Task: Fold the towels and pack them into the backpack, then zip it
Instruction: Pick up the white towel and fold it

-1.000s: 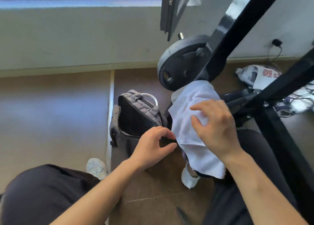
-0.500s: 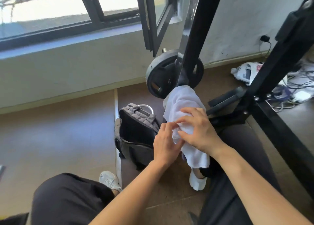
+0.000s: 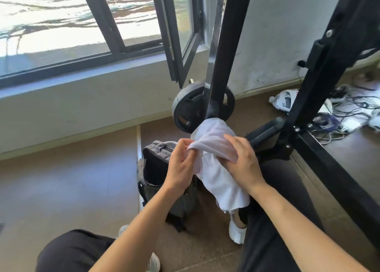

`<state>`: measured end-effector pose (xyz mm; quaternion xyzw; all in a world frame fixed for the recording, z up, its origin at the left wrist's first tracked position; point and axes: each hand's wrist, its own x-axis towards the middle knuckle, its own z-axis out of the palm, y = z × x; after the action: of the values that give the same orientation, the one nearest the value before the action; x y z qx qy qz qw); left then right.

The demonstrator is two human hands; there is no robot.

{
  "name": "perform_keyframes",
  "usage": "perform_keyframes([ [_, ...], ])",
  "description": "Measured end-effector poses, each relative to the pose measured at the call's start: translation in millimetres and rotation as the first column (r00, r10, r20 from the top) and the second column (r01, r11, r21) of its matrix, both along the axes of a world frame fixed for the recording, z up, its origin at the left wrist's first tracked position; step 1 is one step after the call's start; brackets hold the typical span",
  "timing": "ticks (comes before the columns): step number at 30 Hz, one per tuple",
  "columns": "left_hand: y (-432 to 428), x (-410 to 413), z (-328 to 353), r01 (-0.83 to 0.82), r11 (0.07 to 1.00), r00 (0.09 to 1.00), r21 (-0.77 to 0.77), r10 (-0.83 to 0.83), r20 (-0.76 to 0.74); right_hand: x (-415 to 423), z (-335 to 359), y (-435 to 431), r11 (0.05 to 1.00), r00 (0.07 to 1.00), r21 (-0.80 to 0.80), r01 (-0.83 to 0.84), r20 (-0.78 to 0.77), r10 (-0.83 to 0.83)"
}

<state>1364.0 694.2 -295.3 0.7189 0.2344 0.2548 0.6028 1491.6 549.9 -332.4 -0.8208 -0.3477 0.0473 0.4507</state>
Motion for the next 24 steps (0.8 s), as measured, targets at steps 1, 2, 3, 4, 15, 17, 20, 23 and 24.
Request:
perform_keyframes([
  [1, 1.3, 0.5, 8.4, 0.004, 1.000, 0.999, -0.004, -0.004, 0.034, 1.9, 4.3, -0.2, 1.000, 1.000, 0.000, 0.005, -0.024, -0.005],
  [2, 2.9, 1.4, 16.1, -0.005, 1.000, 0.998, -0.003, 0.005, 0.065, 4.5, 9.2, -0.5, 1.000, 0.999, -0.007, 0.018, -0.042, -0.018],
  [3, 4.6, 2.0, 24.2, -0.026, 1.000, 0.995, 0.003, 0.025, 0.100, 7.7, 13.9, -1.1, 0.999, 0.998, -0.010, 0.039, -0.058, -0.039],
  [4, 6.4, 2.2, 32.9, -0.056, 0.998, 0.989, 0.005, 0.055, 0.138, 11.2, 19.1, -1.8, 0.998, 0.995, -0.014, 0.067, -0.077, -0.068],
  [15, 21.5, -12.5, 90.4, -0.036, 0.961, 0.920, -0.273, 0.139, 0.366, 34.8, 54.6, 18.5, 0.944, 0.994, -0.319, 0.079, -0.043, -0.098],
  [17, 22.8, -16.7, 89.4, -0.036, 0.958, 0.917, -0.285, 0.145, 0.373, 45.7, 75.5, 21.1, 0.955, 0.974, -0.192, 0.226, 0.038, -0.222],
  [20, 32.1, -22.2, 80.8, -0.115, 0.946, 0.917, -0.302, 0.218, 0.334, 51.5, 124.2, 27.3, 0.947, 0.941, 0.107, 0.304, 0.123, -0.316],
  [23, 41.1, -28.4, 77.1, -0.173, 0.922, 0.904, -0.347, 0.289, 0.316, 31.4, 181.5, 39.8, 0.947, 0.967, 0.305, 0.105, 0.189, -0.168],
  [24, 43.6, -31.0, 76.5, -0.178, 0.918, 0.899, -0.353, 0.298, 0.320, 21.2, 197.7, 44.8, 0.943, 0.982, 0.331, 0.020, 0.172, -0.081],
])
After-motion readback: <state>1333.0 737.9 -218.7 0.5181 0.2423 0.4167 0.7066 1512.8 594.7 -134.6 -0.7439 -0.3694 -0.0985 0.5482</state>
